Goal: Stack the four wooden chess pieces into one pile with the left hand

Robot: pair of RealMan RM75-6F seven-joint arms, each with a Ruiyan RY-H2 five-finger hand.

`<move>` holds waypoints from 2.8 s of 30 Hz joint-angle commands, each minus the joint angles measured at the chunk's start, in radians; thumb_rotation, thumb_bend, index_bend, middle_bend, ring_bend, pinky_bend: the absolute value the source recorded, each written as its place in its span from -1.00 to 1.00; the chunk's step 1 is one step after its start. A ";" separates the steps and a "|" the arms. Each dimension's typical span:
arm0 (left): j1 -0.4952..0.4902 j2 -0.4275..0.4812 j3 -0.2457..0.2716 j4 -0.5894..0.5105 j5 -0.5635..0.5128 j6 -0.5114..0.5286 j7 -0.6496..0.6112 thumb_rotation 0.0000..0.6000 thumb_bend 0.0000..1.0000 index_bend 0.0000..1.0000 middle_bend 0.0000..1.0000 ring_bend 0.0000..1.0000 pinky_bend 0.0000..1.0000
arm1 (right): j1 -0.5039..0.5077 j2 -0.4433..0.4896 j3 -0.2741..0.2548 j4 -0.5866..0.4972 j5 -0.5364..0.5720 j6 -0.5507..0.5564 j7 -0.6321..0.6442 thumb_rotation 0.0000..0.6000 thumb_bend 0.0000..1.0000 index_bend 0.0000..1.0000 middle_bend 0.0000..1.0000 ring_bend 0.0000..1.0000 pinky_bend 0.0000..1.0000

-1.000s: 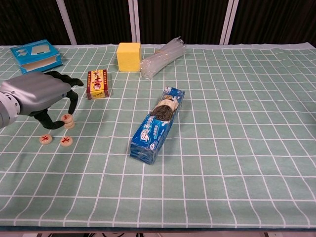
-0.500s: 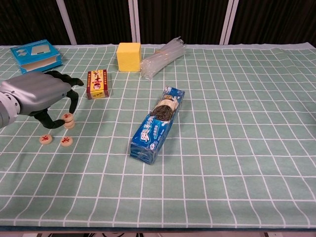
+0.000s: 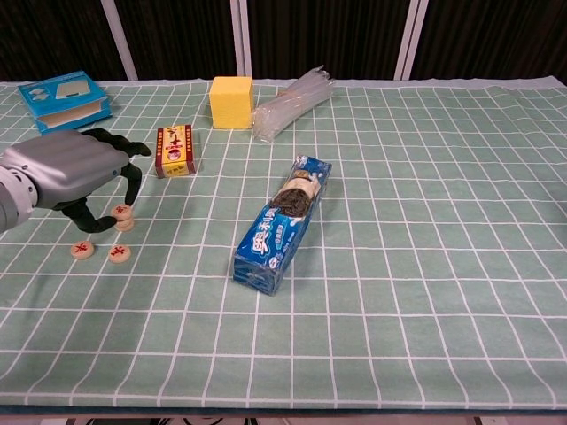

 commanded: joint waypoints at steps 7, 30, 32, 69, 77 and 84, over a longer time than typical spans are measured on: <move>0.001 -0.001 0.001 -0.003 -0.001 -0.002 0.006 1.00 -0.33 -0.13 -0.94 -1.00 -1.00 | 0.000 0.000 0.001 -0.001 0.003 -0.001 -0.001 1.00 -0.54 -1.00 -0.98 -1.00 -1.00; 0.027 0.055 0.005 -0.095 0.063 0.060 -0.008 1.00 -0.38 -0.24 -0.95 -1.00 -1.00 | 0.001 -0.002 0.002 0.001 0.003 0.000 -0.004 1.00 -0.53 -1.00 -0.98 -1.00 -1.00; 0.049 0.086 0.022 -0.132 0.105 0.087 -0.035 1.00 -0.40 -0.25 -0.95 -1.00 -1.00 | 0.001 -0.003 0.002 0.002 0.002 0.001 -0.004 1.00 -0.54 -1.00 -0.98 -1.00 -1.00; 0.231 0.047 0.084 0.064 0.304 0.037 -0.263 1.00 -0.45 -0.16 -0.96 -1.00 -1.00 | -0.002 0.001 0.005 -0.006 0.009 -0.001 0.005 1.00 -0.53 -1.00 -0.98 -1.00 -1.00; 0.236 0.038 0.070 0.065 0.306 0.035 -0.241 1.00 -0.40 -0.13 -0.96 -1.00 -1.00 | -0.002 0.001 0.006 -0.006 0.009 -0.001 0.008 1.00 -0.54 -1.00 -0.98 -1.00 -1.00; 0.237 0.029 0.060 0.070 0.305 0.026 -0.228 1.00 -0.38 -0.13 -0.96 -1.00 -1.00 | -0.002 0.001 0.007 -0.007 0.011 0.000 0.007 1.00 -0.53 -1.00 -0.98 -1.00 -1.00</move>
